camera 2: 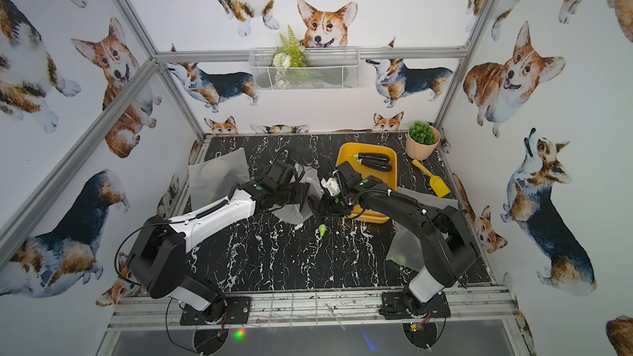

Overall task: Place the eggplant in a zip-top bag and seal the zipper
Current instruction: Place the eggplant in the zipper food storage bag.

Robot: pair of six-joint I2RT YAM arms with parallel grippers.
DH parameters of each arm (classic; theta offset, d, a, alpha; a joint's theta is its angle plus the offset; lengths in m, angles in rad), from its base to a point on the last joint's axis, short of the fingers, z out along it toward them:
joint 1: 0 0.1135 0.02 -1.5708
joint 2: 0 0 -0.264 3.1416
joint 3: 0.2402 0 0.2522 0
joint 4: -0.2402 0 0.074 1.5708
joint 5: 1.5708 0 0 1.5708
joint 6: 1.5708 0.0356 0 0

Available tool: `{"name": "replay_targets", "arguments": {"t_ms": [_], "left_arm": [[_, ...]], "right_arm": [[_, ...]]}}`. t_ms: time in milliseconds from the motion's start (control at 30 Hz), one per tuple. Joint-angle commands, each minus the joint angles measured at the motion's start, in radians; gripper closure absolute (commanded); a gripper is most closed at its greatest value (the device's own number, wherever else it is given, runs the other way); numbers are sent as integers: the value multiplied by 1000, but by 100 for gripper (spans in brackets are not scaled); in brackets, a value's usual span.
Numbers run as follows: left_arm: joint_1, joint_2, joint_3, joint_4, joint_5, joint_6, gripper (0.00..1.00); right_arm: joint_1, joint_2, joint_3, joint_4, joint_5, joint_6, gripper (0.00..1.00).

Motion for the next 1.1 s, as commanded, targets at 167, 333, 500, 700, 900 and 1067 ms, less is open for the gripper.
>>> {"name": "replay_targets", "arguments": {"t_ms": [167, 333, 500, 700, 900, 1067], "left_arm": [[-26, -61, -61, 23, 7, -23, 100], [-49, -82, -79, 42, 10, -59, 100], [-55, -95, -80, 48, 24, -102, 100], [-49, -92, -75, 44, 6, -130, 100], [-9, -71, -64, 51, 16, -128, 100], [8, -62, -47, 44, 11, -117, 100]], "right_arm": [[0, 69, 41, 128, 104, 203, 69], [15, 131, 94, 131, 162, 262, 67], [35, 178, 160, 105, 210, 265, 50], [46, 171, 207, 85, 228, 222, 38], [46, 112, 196, 57, 255, 153, 43], [46, 86, 176, 49, 264, 133, 52]]}}
